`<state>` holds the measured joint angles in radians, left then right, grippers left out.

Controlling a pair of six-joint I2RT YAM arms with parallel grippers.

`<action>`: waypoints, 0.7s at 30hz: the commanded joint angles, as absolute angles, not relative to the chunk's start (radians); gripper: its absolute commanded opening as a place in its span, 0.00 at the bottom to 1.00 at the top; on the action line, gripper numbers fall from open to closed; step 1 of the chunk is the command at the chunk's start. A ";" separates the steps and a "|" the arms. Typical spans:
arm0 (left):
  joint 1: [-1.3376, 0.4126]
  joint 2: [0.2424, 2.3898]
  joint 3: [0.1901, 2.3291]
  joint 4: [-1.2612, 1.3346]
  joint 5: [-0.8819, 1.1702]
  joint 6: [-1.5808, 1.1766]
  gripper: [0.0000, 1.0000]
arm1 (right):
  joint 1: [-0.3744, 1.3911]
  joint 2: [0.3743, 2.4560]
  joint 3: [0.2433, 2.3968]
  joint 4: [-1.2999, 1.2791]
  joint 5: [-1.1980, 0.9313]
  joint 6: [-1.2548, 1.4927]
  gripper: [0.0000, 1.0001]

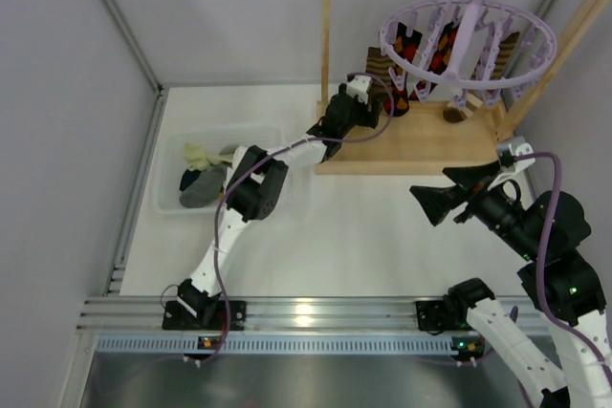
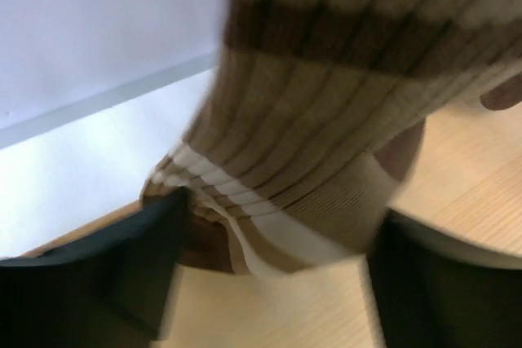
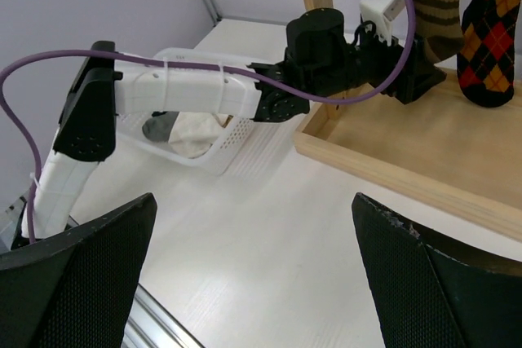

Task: Remove the socks clipped to the hanger

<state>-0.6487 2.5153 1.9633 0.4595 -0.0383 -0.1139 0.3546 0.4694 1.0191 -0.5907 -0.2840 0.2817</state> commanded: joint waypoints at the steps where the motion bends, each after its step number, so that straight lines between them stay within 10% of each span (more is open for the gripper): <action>1: -0.657 2.533 2.034 0.540 -0.075 -0.094 0.72 | 0.339 0.466 1.012 -0.511 -0.318 0.299 0.99; 6: -0.683 2.485 1.996 0.540 -0.127 -0.075 0.01 | 0.339 0.482 1.000 -0.494 -0.318 0.301 1.00; 21: -0.859 1.947 1.361 0.538 -0.474 -0.221 0.00 | 0.339 0.436 1.112 -0.583 -0.209 0.311 1.00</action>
